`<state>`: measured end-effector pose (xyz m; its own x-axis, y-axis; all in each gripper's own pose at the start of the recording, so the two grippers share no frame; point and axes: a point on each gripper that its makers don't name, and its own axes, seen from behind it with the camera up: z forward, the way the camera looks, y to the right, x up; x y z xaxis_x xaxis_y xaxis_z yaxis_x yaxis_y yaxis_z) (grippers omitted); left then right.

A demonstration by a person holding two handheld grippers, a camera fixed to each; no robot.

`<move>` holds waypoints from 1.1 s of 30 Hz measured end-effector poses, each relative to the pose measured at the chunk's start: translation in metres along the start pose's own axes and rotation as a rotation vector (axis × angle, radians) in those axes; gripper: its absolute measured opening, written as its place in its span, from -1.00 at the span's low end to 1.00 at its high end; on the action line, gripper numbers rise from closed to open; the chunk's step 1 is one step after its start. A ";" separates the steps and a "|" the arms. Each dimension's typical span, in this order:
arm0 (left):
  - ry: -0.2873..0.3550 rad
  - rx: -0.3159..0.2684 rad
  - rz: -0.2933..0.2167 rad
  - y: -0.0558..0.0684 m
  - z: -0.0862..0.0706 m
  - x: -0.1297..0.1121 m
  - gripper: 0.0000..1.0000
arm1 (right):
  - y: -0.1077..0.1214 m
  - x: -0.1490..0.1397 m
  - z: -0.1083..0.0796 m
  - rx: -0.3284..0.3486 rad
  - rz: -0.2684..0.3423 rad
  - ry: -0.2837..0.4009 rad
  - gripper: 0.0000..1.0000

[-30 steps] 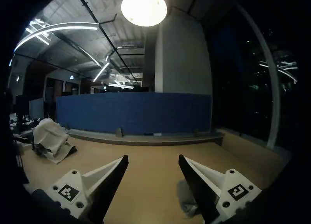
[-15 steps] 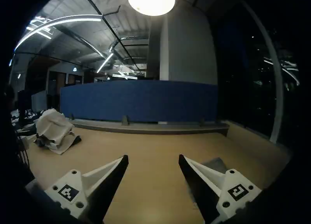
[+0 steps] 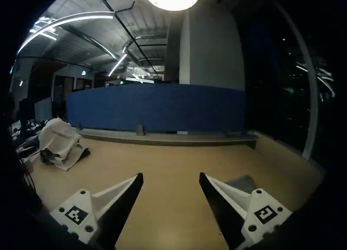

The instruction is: Fold towel

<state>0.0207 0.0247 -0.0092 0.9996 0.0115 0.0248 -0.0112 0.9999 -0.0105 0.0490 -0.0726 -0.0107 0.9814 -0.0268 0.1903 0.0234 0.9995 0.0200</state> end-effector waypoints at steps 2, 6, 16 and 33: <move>0.007 0.003 -0.005 -0.004 0.001 0.001 0.93 | -0.001 -0.003 0.002 -0.001 0.000 -0.006 1.00; 0.016 0.008 -0.012 -0.012 0.004 -0.004 0.94 | 0.000 -0.010 0.005 -0.009 -0.004 -0.023 1.00; 0.056 0.020 0.014 -0.021 0.006 -0.006 0.93 | 0.007 -0.022 0.007 -0.034 0.011 -0.052 1.00; 0.057 0.028 -0.013 -0.031 0.007 -0.017 0.93 | 0.000 -0.026 0.008 -0.028 0.006 -0.063 1.00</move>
<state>0.0043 -0.0060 -0.0026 0.9995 -0.0011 -0.0323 0.0017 0.9998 0.0175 0.0217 -0.0722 -0.0073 0.9676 -0.0210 0.2516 0.0238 0.9997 -0.0082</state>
